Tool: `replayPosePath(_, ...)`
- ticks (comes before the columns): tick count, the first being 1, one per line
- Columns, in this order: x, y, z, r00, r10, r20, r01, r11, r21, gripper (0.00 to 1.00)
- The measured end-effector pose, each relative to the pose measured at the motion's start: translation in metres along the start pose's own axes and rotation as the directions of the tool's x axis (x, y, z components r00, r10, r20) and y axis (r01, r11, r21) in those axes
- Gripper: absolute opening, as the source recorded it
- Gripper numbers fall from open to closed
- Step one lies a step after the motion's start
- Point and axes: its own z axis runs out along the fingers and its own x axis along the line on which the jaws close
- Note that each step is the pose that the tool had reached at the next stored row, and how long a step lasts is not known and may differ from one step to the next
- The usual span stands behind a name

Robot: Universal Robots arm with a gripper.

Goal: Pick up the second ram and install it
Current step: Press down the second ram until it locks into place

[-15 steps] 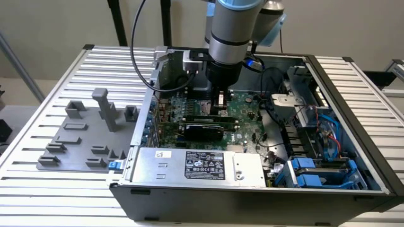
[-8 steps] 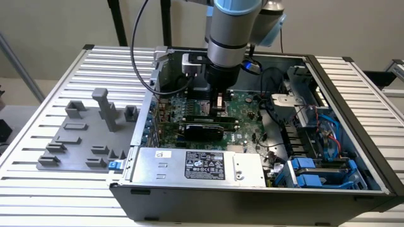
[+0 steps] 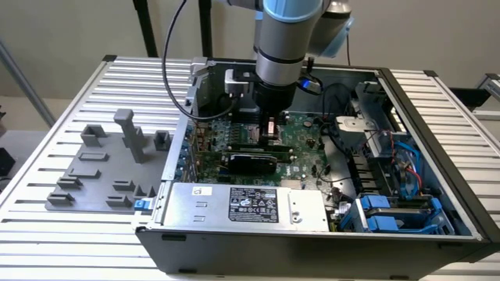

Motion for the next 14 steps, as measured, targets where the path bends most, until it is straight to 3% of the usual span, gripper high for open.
replayPosePath(6, -0.001, 0.0009, -0.0208, 1.0000, 0.000, 0.0003, 0.000, 1.0000, -0.0014, 0.00)
replayPosePath(14, -0.001, 0.0009, -0.0211, 1.0000, 0.000, 0.0004, 0.000, 1.0000, -0.0016, 0.00)
